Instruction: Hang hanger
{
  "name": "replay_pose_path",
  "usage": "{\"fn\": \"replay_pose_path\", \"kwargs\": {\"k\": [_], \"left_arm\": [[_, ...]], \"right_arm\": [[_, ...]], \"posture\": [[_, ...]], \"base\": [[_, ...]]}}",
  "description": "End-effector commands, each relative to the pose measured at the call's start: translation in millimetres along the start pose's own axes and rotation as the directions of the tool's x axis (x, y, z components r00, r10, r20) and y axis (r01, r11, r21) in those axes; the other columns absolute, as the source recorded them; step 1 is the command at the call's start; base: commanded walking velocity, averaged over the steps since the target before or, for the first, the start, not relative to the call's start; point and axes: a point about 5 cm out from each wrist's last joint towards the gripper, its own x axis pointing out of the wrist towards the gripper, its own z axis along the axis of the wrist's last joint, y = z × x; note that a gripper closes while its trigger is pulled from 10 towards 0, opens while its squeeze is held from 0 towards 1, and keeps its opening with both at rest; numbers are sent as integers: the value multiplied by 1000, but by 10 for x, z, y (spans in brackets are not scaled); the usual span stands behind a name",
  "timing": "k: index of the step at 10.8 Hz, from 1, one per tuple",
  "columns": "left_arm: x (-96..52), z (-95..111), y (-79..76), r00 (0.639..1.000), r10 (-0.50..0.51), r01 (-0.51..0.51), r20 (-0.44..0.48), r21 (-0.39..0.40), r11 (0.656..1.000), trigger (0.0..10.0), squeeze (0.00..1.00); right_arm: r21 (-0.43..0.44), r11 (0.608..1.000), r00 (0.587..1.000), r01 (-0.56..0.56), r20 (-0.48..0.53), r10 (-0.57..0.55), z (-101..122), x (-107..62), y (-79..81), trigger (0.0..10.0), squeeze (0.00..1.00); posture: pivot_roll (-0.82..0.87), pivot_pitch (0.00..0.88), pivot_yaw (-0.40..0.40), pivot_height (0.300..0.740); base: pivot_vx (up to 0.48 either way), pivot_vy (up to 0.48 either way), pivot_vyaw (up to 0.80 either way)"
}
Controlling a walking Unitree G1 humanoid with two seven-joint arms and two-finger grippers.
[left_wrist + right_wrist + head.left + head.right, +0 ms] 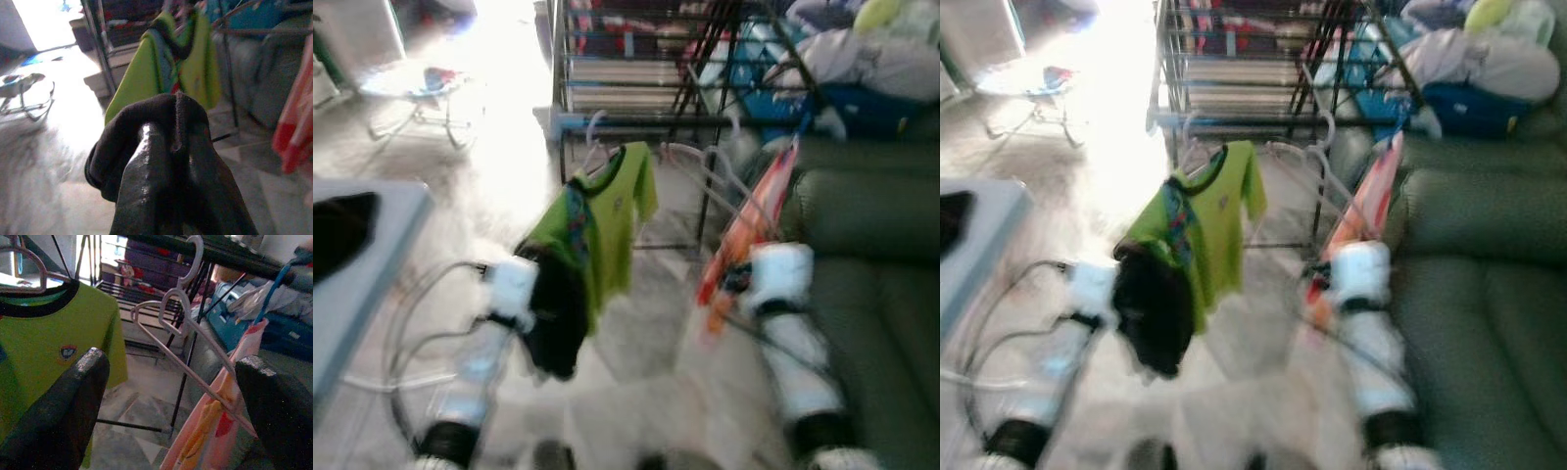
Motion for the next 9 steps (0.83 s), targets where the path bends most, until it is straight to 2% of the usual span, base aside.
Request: {"fn": "replay_pose_path", "kwargs": {"k": [1,3,6,9], "left_arm": [[72,114,-58,999,-16,16,49,4,1000,10000,0],[65,102,-67,999,-20,20,41,4,1000,10000,0],[51,83,-80,999,-23,23,32,17,1000,10000,0],[37,77,-80,999,-19,18,32,24,1000,10000,0]], "right_arm": [[-16,999,999,33,7,-33,26,6,-142,10000,0],[11,999,999,30,27,-31,94,59,-191,10000,0],[-38,999,997,-37,68,39,208,132,-227,10000,0],[-87,983,987,-161,7,162,202,202,-313,10000,0]], "posture": [[5,78,-42,740],[6,82,-44,740],[6,88,-50,740],[13,93,-53,740]], "base": [[420,0,0],[405,255,0],[346,328,0],[0,0,0]]}}
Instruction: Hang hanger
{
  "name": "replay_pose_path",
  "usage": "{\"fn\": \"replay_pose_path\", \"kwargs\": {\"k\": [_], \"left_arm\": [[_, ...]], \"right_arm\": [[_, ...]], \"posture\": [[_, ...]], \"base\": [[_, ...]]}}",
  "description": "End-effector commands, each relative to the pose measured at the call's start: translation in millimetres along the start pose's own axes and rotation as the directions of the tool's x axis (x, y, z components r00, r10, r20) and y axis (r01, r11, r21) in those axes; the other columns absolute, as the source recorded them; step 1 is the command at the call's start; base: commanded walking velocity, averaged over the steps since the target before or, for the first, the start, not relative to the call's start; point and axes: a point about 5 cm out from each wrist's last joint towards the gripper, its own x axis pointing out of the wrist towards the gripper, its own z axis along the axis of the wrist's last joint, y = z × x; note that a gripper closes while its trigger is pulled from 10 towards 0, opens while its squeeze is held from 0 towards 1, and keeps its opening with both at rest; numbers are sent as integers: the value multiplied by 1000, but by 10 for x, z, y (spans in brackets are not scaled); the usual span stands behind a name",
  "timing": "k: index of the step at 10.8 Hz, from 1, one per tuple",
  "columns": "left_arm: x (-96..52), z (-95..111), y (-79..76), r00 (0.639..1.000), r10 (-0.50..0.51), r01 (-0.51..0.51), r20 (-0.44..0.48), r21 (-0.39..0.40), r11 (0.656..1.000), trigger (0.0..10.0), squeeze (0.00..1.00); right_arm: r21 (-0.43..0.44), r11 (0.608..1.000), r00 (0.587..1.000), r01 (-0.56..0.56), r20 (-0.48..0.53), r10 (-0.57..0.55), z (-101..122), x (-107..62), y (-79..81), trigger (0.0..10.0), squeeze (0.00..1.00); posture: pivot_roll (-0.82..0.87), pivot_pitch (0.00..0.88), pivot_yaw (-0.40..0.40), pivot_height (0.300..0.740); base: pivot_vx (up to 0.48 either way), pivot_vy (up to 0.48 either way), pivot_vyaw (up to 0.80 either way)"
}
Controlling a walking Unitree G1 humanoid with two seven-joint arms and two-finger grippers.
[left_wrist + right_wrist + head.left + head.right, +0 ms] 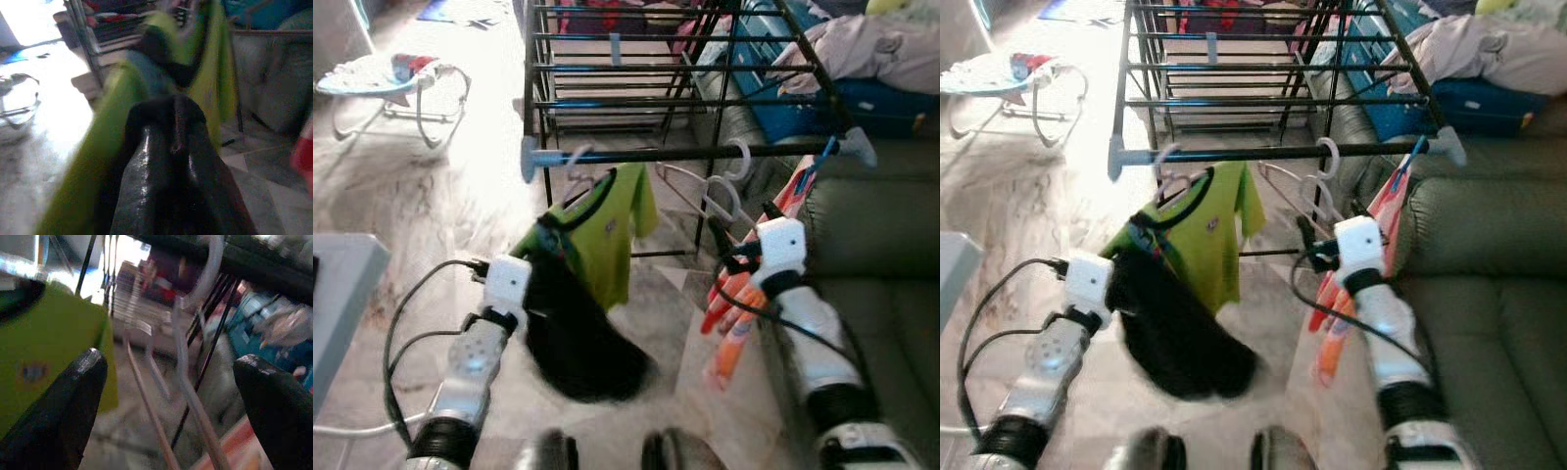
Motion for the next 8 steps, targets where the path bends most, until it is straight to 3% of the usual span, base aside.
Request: {"fn": "replay_pose_path", "kwargs": {"k": [1,3,5,8], "left_arm": [[20,79,31,999,-1,0,37,29,1000,10000,0],[33,90,33,999,-1,0,37,37,999,10000,0],[28,67,-23,1000,-6,6,22,33,999,10000,0],[54,108,-38,999,-9,8,42,32,999,10000,0]], "right_arm": [[-18,1000,1000,3,-8,-3,36,42,-145,10000,0],[-46,999,999,-17,-51,15,108,175,-348,10000,0],[0,998,974,-69,-216,67,8,267,-479,10000,0],[42,970,916,-240,-322,240,48,393,-465,10000,0]], "posture": [[16,92,-54,740],[18,93,-55,740],[30,87,-58,740],[40,82,-64,740]], "base": [[0,0,0],[0,0,0],[0,0,0],[0,0,0]]}}
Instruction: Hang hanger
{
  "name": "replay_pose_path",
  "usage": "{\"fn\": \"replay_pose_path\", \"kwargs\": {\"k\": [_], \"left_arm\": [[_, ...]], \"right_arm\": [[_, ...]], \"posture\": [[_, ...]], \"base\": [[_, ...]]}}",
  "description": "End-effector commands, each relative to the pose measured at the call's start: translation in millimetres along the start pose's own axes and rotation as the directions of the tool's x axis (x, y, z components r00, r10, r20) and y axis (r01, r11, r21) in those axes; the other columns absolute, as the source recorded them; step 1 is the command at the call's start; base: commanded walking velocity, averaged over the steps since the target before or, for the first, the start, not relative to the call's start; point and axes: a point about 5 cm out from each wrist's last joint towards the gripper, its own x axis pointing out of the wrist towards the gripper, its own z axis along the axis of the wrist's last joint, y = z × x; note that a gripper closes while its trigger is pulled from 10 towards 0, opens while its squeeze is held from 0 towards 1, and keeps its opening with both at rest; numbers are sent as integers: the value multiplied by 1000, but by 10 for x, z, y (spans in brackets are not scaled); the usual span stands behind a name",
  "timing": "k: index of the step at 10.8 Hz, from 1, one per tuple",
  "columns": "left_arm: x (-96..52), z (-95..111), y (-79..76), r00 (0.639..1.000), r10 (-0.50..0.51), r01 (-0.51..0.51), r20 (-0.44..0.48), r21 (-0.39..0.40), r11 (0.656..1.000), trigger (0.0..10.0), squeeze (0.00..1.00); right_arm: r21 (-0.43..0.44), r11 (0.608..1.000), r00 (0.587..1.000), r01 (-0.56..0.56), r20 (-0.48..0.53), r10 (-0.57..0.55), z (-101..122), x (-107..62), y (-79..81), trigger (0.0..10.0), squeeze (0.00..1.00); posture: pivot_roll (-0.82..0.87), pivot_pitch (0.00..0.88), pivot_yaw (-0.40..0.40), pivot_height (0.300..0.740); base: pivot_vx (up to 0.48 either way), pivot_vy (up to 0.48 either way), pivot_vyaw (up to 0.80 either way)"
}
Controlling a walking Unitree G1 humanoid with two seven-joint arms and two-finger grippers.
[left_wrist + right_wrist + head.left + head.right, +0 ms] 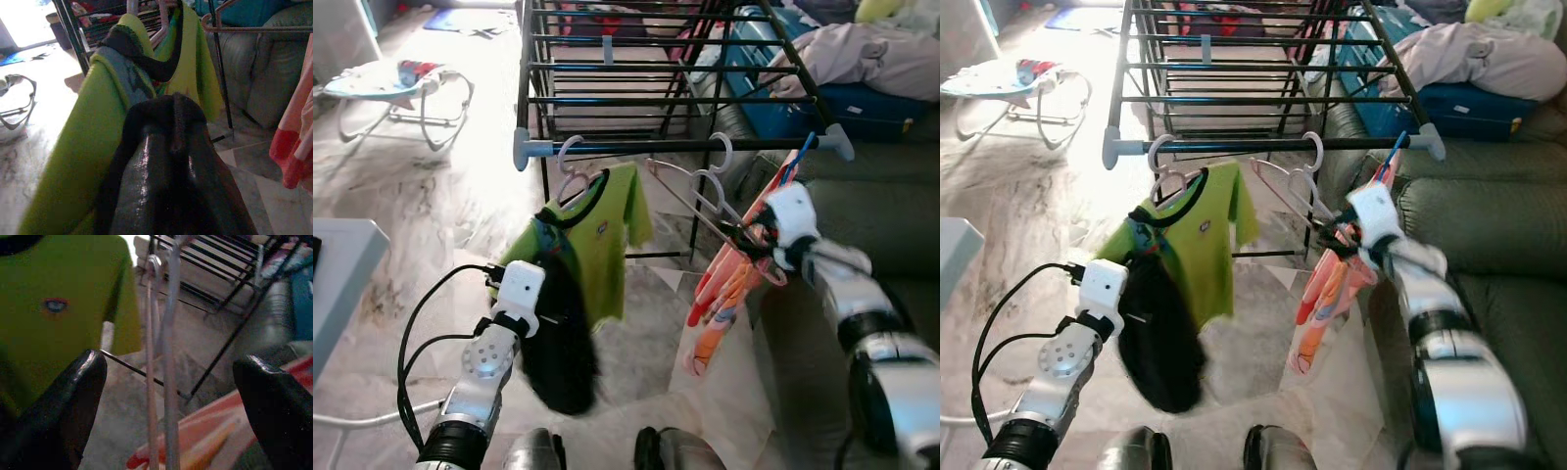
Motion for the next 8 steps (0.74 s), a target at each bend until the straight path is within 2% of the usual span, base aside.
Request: {"fn": "replay_pose_path", "kwargs": {"k": [1,2,3,4,8], "left_arm": [[53,141,33,998,14,-15,66,14,1000,10000,0],[56,137,32,998,22,-23,64,11,1000,10000,0],[58,136,9,998,24,-24,65,2,1000,10000,0],[52,129,-32,998,17,-17,64,-4,1000,10000,0],[53,120,-26,998,19,-18,59,-4,1000,10000,0]], "right_arm": [[-17,1000,999,-26,-30,25,12,-16,-45,10000,0],[-13,999,995,-52,-81,51,44,0,-80,4588,0],[-24,995,988,-93,-127,89,25,-13,-89,0,0],[-33,995,984,-90,-160,84,49,-27,-145,0,0],[-85,992,976,-92,-204,73,85,-63,-232,0,0]], "posture": [[42,82,-67,740],[44,81,-73,740],[49,80,-78,740],[47,81,-79,740],[44,81,-83,740]], "base": [[0,0,0],[0,0,0],[0,0,0],[0,0,0],[0,0,0]]}}
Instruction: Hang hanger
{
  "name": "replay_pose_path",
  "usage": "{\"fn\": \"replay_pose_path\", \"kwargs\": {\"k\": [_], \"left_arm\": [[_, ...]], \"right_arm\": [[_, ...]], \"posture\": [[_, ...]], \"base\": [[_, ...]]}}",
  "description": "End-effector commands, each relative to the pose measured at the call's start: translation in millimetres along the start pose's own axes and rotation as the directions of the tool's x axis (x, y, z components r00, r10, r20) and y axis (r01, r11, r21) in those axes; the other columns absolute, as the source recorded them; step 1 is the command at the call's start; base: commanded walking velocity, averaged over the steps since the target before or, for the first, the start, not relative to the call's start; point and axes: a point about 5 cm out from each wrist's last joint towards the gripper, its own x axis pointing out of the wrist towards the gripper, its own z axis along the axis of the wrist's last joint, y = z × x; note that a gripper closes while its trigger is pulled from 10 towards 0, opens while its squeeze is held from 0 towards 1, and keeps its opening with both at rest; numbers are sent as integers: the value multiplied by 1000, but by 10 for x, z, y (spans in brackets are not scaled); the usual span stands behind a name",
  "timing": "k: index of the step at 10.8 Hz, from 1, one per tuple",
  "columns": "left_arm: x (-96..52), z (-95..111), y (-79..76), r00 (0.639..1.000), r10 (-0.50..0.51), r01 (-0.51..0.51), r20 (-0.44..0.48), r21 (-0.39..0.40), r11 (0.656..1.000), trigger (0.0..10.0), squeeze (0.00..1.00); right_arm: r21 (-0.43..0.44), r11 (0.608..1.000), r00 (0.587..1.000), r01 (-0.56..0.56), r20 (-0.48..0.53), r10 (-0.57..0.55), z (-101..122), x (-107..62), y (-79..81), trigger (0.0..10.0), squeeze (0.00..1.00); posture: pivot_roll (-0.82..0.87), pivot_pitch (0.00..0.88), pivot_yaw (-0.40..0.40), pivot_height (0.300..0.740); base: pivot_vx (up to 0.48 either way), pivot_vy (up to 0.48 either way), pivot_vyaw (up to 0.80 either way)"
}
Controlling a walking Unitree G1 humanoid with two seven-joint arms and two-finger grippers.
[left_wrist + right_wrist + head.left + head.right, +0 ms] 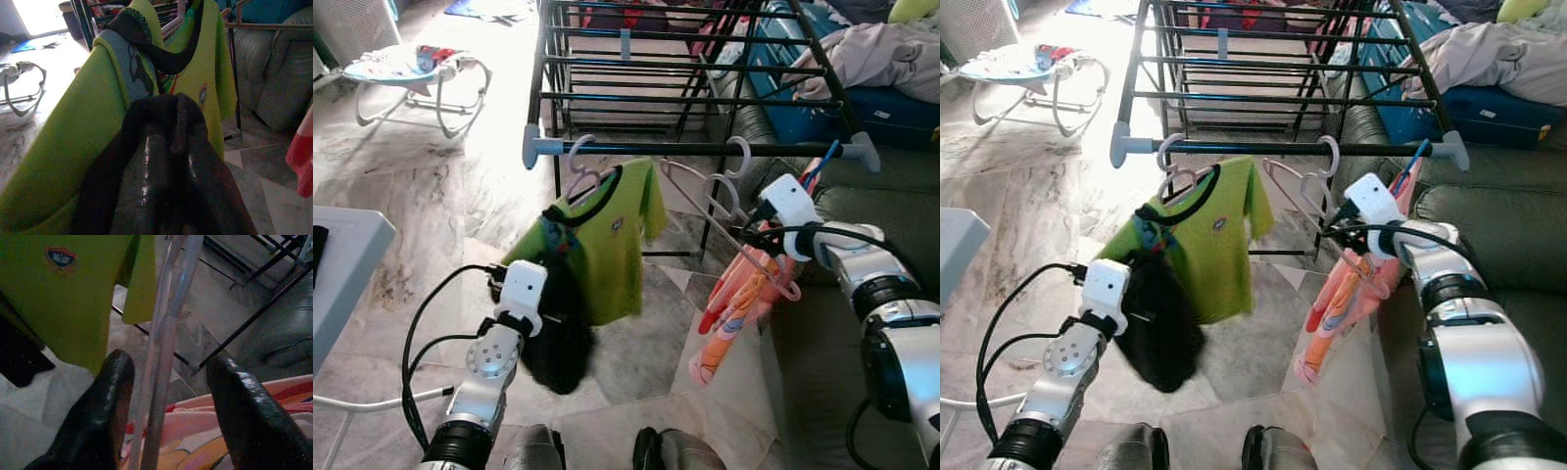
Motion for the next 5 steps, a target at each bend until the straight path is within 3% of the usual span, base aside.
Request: {"fn": "replay_pose_path", "kwargs": {"k": [1,5], "left_arm": [[34,110,5,999,2,-3,54,13,1000,10000,0],[27,111,44,999,-1,0,50,30,1000,10000,0]], "right_arm": [[-14,1000,1000,8,-25,-8,12,-35,-60,0,0],[-8,1000,999,5,-54,-6,-38,1,-7,0,0]], "posture": [[46,76,-85,740],[65,91,-95,740]], "base": [[0,0,0],[0,0,0]]}}
